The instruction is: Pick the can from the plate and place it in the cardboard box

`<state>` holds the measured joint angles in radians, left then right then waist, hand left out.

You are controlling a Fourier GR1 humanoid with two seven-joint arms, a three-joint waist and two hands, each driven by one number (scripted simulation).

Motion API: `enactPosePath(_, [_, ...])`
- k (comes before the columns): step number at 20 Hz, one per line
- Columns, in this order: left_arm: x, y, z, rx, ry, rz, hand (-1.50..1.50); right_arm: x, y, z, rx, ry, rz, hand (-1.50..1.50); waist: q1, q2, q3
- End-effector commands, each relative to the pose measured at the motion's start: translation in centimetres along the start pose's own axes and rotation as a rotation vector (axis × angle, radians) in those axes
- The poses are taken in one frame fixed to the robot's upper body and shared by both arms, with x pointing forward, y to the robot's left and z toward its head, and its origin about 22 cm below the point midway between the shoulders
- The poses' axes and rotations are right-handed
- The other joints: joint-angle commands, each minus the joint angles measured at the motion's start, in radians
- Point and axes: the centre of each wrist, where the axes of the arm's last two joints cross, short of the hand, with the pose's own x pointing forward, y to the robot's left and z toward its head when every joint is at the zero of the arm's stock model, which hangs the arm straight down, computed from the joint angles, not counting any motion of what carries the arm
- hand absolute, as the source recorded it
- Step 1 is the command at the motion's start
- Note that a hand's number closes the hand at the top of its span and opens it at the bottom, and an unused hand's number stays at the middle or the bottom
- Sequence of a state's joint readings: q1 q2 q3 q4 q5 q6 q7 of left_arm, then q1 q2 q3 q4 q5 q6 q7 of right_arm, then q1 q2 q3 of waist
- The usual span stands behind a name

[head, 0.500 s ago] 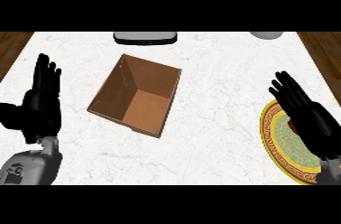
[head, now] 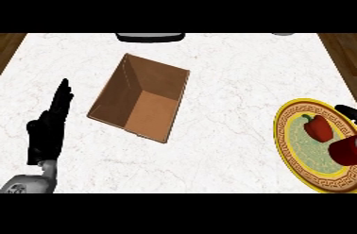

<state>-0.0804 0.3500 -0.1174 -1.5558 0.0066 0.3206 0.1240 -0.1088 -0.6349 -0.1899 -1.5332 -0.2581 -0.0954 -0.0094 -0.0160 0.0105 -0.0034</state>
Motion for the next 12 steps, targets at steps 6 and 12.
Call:
enactPosePath(6, [-2.0, 1.9, 0.4, -0.083, 0.055, -0.047, 0.00, -7.1, -6.7, 3.2, -0.218, -0.039, 0.080, -1.50, 0.015, -0.009, 0.004])
enactPosePath(12, [-1.9, 2.1, 1.1, -0.090, 0.045, -0.060, 0.00, -2.9, -11.4, 3.0, 0.059, 0.097, 0.542, -1.50, 0.018, -0.009, 0.002])
